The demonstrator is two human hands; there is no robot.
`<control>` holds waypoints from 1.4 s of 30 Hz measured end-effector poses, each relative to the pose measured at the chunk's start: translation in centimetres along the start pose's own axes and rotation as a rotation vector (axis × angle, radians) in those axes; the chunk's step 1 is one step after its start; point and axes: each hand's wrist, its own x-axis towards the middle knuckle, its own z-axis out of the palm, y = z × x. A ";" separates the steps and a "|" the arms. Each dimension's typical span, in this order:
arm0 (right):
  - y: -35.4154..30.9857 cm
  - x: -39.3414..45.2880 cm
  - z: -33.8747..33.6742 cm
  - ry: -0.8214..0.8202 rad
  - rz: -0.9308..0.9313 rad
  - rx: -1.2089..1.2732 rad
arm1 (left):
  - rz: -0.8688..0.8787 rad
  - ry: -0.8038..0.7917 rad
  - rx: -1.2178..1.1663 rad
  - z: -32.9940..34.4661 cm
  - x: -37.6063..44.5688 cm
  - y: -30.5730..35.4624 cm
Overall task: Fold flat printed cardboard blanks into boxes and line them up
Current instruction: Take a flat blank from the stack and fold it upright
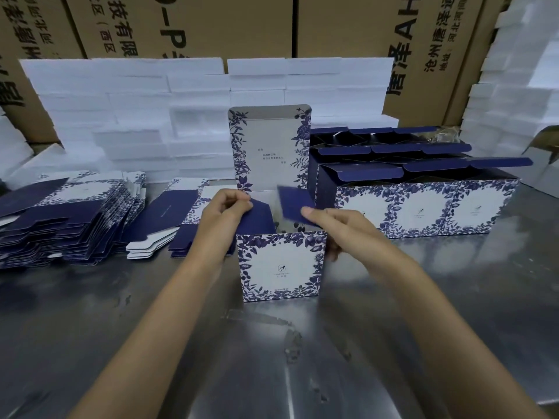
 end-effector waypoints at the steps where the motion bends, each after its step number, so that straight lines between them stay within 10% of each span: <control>1: -0.3 0.0 -0.1 -0.027 -0.006 -0.024 | -0.002 -0.005 -0.007 0.0 0.0 0.0; 21: -2.2 2.5 -1.0 0.014 0.000 -0.225 | 0.022 -0.038 0.069 -0.6 -0.7 -0.4; 42: -0.2 2.4 -1.4 0.083 -0.172 0.182 | 0.050 -0.021 0.025 -0.5 -1.8 -0.4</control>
